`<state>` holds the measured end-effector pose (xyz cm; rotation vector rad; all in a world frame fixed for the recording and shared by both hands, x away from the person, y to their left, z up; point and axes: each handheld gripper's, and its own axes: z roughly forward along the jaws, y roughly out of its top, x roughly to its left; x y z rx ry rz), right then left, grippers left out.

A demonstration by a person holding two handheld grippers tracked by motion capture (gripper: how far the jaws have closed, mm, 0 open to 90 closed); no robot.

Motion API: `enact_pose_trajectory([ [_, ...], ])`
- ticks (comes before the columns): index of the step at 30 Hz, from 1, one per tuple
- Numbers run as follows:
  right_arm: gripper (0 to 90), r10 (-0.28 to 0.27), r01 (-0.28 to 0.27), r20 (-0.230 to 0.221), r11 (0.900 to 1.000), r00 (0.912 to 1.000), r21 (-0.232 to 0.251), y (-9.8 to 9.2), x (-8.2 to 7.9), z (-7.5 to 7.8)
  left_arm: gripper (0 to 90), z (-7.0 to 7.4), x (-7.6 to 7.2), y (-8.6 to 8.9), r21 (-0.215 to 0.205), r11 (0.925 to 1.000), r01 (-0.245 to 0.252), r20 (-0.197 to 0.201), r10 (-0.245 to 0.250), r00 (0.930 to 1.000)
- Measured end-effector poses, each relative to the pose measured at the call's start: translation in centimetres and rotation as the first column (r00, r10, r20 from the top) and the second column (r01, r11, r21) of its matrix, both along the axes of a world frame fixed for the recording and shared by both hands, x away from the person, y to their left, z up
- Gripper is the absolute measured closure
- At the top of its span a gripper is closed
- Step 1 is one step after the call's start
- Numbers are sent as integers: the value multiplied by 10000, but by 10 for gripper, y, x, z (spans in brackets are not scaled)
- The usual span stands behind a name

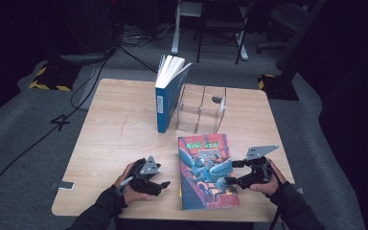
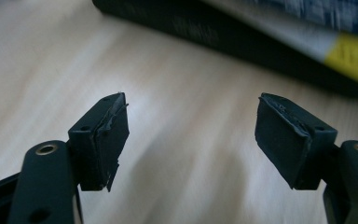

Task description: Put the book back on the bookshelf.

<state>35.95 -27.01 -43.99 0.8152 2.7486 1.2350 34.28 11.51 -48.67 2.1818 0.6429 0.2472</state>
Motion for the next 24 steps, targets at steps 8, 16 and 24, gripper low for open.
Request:
enact_pose_trajectory([
  [8, 251, 122, -123, 348, 9999, 9993, 21, 1, 0, 1, 272, 10, 31, -20, -4, 9995, -321, 448, 321, 9985],
  [16, 261, 240, -267, 639, 9988, 9977, 418, 2, 7, 4, 276, 6, 47, -29, 381, 9989, -289, 546, 268, 9981],
  [24, 323, 184, -207, 860, 9994, 9961, 263, 15, 24, 10, 283, 4, 56, -32, 336, 9987, -371, 552, 352, 9979],
])
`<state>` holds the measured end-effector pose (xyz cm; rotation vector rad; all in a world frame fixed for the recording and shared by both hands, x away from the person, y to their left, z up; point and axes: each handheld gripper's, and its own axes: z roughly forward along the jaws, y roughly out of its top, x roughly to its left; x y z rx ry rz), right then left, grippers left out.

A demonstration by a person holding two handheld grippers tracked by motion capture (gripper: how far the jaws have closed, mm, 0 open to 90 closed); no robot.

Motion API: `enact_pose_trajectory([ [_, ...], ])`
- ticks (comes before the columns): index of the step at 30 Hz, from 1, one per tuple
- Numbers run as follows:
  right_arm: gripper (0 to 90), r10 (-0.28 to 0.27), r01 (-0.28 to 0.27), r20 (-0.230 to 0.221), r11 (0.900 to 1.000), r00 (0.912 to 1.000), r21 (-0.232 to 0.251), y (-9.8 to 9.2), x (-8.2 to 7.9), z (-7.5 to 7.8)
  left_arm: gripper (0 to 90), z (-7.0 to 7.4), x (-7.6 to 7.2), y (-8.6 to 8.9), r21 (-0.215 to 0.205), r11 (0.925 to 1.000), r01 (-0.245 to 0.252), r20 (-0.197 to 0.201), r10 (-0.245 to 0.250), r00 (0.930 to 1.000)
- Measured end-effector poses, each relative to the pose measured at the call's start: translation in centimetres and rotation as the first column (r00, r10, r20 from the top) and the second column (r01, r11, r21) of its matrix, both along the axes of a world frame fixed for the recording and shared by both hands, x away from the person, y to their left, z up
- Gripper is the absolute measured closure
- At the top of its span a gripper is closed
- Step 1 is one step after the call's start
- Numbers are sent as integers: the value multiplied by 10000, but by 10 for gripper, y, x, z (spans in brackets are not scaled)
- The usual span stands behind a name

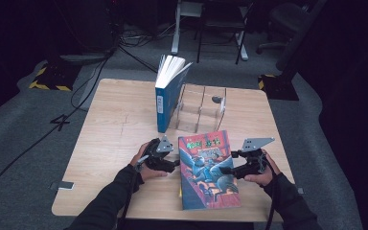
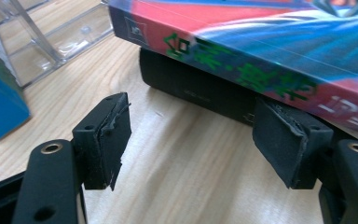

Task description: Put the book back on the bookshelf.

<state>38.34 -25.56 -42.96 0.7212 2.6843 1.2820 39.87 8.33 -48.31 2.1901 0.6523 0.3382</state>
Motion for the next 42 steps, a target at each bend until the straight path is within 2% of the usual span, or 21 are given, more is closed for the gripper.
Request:
enact_pose_trajectory([
  [2, 314, -254, 254, 3, 9995, 9997, -195, -2, -1, 2, 283, 0, 2, 1, -73, 9999, -133, 50, 134, 9999],
  [4, 289, -247, 239, -166, 9986, 9996, -470, -6, -4, 4, 284, 0, 3, 2, -89, 9998, -181, 36, 181, 9998],
  [6, 289, -167, 130, -485, 9972, 9987, -742, -12, -11, 2, 286, 1, 2, 1, 19, 9997, -224, 271, 224, 9994],
  [8, 289, -150, 102, -591, 9968, 9981, -796, -14, -13, 1, 287, 1, 1, 0, 47, 9996, -267, 374, 265, 9989],
  [10, 276, 36, -131, -1151, 9966, 9934, -813, -17, -18, -3, 291, 1, 1, 0, 54, 9996, -286, 427, 284, 9987],
  [12, 257, 289, -387, -1425, 9971, 9894, -663, -16, -22, -6, 291, 1, 2, 0, -15, 9994, -333, 415, 334, 9986],
  [14, 242, 313, -432, -1527, 9962, 9878, -751, -15, -23, -6, 292, 1, 3, -1, 73, 9993, -365, 533, 361, 9979],
  [15, 239, 301, -426, -1560, 9961, 9873, -774, -14, -23, -6, 298, 1, 4, -2, 33, 9994, -338, 470, 336, 9983],
  [20, 245, 399, -507, -1234, 9950, 9916, -860, -12, -24, -4, 313, 1, 8, -4, -10, 9995, -305, 461, 305, 9985],
  [22, 256, 440, -506, -997, 9966, 9940, -651, -11, -23, -3, 335, 4, 11, -4, -229, 9993, -301, 397, 310, 9987],
  [25, 285, 444, -470, -767, 9984, 9961, -320, -9, -17, 0, 354, 4, 15, -4, -249, 9992, -303, 448, 314, 9985],
  [28, 364, 218, -209, -659, 9997, 9976, 139, -5, -7, 1, 373, 3, 19, -5, -187, 9995, -269, 475, 277, 9985],
  [30, 416, 151, -119, -777, 9991, 9969, 410, -2, 0, -1, 396, 3, 23, -5, -260, 9994, -218, 312, 226, 9993],
  [34, 551, 642, -506, -1341, 9934, 9889, 1027, 6, 17, -6, 447, 5, 31, -5, -486, 9985, -250, 264, 263, 9993],
  [35, 551, 642, -506, -1341, 9934, 9889, 1027, 6, 17, -6, 477, 5, 31, -5, -486, 9985, -250, 264, 263, 9993],
  [37, 637, 977, -798, -1323, 9877, 9864, 1344, 14, 24, -9, 507, 5, 32, -6, -476, 9988, -145, 271, 158, 9995],
  [38, 649, 1061, -896, -1258, 9874, 9864, 1301, 15, 25, -9, 533, 6, 36, -6, -426, 9991, 4, 132, 2, 9999],
  [41, 692, 1043, -893, -1071, 9867, 9888, 1361, 16, 26, -8, 553, 10, 40, -5, -615, 9980, 108, 8, -108, 9999],
  [42, 708, 940, -786, -1038, 9864, 9901, 1442, 16, 26, -7, 590, 13, 40, -6, -663, 9977, 161, 23, -160, 9999],
])
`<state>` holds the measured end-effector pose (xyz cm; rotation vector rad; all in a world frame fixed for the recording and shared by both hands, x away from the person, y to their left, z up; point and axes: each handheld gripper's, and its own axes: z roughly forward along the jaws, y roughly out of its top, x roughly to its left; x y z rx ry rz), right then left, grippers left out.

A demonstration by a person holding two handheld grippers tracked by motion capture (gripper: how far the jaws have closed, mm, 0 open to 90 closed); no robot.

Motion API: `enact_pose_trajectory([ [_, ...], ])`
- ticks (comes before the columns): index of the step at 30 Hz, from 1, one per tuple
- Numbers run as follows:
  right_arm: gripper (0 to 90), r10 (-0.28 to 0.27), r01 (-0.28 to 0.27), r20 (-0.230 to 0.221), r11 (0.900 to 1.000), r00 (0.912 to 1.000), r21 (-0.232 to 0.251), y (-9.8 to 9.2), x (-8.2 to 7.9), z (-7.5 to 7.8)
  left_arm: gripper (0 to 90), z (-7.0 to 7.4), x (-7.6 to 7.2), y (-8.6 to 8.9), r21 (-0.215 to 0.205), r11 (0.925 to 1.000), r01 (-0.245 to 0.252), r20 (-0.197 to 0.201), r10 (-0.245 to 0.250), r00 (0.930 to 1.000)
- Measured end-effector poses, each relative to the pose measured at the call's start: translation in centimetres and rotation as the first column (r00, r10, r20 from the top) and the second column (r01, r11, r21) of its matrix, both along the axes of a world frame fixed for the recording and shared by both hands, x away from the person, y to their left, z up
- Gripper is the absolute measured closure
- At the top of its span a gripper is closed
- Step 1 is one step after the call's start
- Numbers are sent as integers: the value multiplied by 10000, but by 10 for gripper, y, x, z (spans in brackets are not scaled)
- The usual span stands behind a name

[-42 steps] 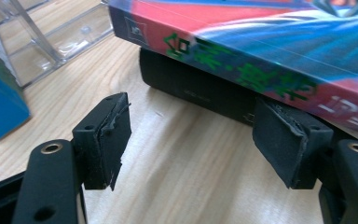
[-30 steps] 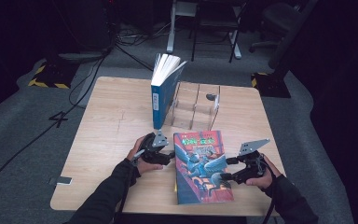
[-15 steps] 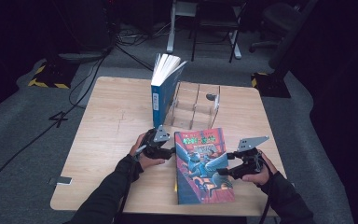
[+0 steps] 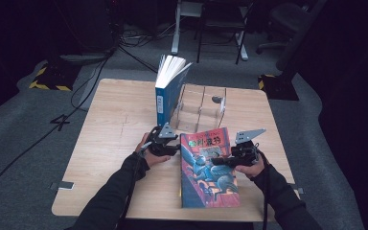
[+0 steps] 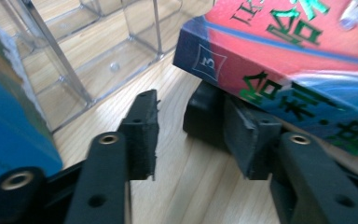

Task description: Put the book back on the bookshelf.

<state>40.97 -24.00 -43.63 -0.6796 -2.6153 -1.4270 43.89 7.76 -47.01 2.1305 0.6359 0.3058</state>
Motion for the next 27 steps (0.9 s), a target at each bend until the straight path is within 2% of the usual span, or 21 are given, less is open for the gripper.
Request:
enact_pose_trajectory([
  [2, 739, -99, 96, 172, 9998, 9998, 178, -1, 0, 3, 642, 5, 1, -1, 48, 10000, -25, 104, 24, 9999],
  [4, 753, -148, 132, 423, 9992, 9990, 381, -2, 0, 9, 663, 13, 4, 0, -304, 9995, -66, 145, 70, 9999],
  [7, 786, -300, 217, 863, 9952, 9958, 949, -2, 1, 16, 688, 24, 10, 3, -696, 9973, -217, 147, 228, 9996],
  [8, 790, -381, 272, 1109, 9947, 9931, 987, -1, 1, 20, 688, 30, 13, 4, -718, 9971, -256, 258, 275, 9993],
  [12, 801, -757, 482, 2132, 9901, 9741, 1317, 3, -2, 34, 698, 56, 20, 9, -1286, 9916, -142, 374, 192, 9991],
  [14, 804, -985, 583, 2814, 9873, 9545, 1480, 5, -6, 40, 745, 67, 22, 9, -1400, 9901, 14, 415, 44, 9991],
  [15, 804, -985, 583, 2814, 9873, 9545, 1480, 5, -6, 40, 775, 67, 22, 9, -1400, 9901, 14, 415, 44, 9991],
  [16, 805, -1044, 598, 2989, 9862, 9486, 1546, 5, -7, 42, 775, 76, 22, 9, -1536, 9880, 133, 425, -68, 9991],
  [17, 804, -1179, 637, 3371, 9838, 9341, 1676, 5, -9, 45, 792, 82, 23, 9, -1443, 9893, 217, 557, -137, 9984],
  [18, 804, -1248, 676, 3570, 9834, 9257, 1684, 5, -10, 47, 807, 86, 22, 7, -1434, 9893, 271, 608, -185, 9980],
  [21, 802, -1203, 501, 4010, 9822, 9081, 1811, 3, -12, 51, 819, 94, 21, 6, -1393, 9894, 405, 738, -304, 9968],
  [22, 802, -1203, 501, 4010, 9822, 9081, 1811, 3, -12, 51, 819, 98, 21, 6, -1399, 9887, 544, 765, -439, 9961],
  [24, 798, -1008, 284, 4235, 9843, 9003, 1740, 2, -13, 54, 831, 102, 22, 6, -1387, 9887, 570, 820, -459, 9956],
  [27, 792, -911, 181, 4333, 9853, 8966, 1697, 2, -12, 57, 868, 107, 21, 5, -1323, 9886, 714, 977, -586, 9935],
])
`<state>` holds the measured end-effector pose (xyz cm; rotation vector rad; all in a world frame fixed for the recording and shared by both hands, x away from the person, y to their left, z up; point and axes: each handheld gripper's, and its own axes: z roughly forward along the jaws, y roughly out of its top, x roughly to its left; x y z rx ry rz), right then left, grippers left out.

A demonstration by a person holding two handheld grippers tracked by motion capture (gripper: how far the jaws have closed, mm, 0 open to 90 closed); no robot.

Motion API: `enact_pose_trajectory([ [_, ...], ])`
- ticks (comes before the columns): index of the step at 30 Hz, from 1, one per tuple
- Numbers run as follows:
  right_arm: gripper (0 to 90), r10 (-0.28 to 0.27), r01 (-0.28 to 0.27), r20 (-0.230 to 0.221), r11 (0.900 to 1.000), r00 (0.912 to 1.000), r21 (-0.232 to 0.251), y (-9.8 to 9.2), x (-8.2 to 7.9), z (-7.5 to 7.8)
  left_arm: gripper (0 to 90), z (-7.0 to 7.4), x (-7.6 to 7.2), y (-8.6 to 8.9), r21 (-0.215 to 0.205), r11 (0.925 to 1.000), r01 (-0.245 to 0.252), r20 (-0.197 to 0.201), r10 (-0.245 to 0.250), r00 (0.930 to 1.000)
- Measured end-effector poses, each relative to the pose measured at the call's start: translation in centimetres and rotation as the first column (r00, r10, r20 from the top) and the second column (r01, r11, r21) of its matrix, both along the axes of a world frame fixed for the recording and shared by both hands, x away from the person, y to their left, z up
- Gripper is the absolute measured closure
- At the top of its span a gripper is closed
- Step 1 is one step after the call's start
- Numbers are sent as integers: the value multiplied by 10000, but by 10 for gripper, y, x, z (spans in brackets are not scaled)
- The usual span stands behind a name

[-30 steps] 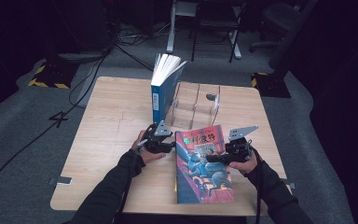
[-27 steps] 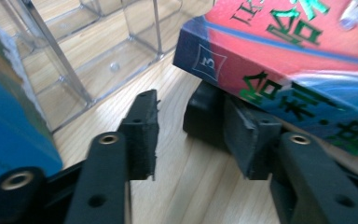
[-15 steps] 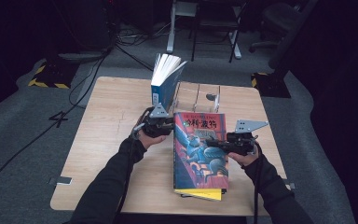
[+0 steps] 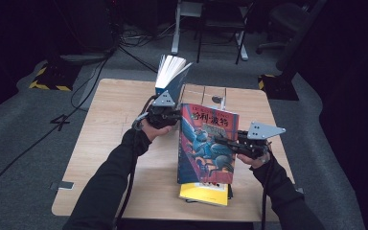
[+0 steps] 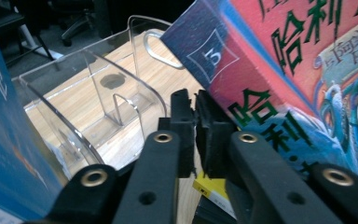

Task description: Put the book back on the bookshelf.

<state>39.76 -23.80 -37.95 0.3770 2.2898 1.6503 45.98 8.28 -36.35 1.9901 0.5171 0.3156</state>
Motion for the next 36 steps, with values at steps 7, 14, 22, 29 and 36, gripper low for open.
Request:
enact_pose_trajectory([
  [7, 755, 111, -110, 152, 9999, 9998, -80, 0, 0, 3, 898, 10, -5, -3, -144, 9990, 422, 88, -421, 9991],
  [14, 768, 150, -142, 310, 9995, 9994, -278, 1, -1, 15, 899, 22, -11, -13, -182, 9974, 704, 340, -697, 9970],
  [22, 817, -349, 373, 1072, 9991, 9936, -202, 1, -9, 26, 899, 44, -21, -15, -443, 9955, 833, 924, -789, 9926],
  [29, 833, -270, 290, 1619, 9995, 9864, -97, 0, -23, 28, 856, 43, -42, -8, -634, 9965, 536, 1491, -436, 9879],
  [36, 845, 30, -13, 2100, 10000, 9777, -83, 2, -47, 27, 731, 37, -65, 1, -1237, 9906, 576, 1631, -370, 9859],
])
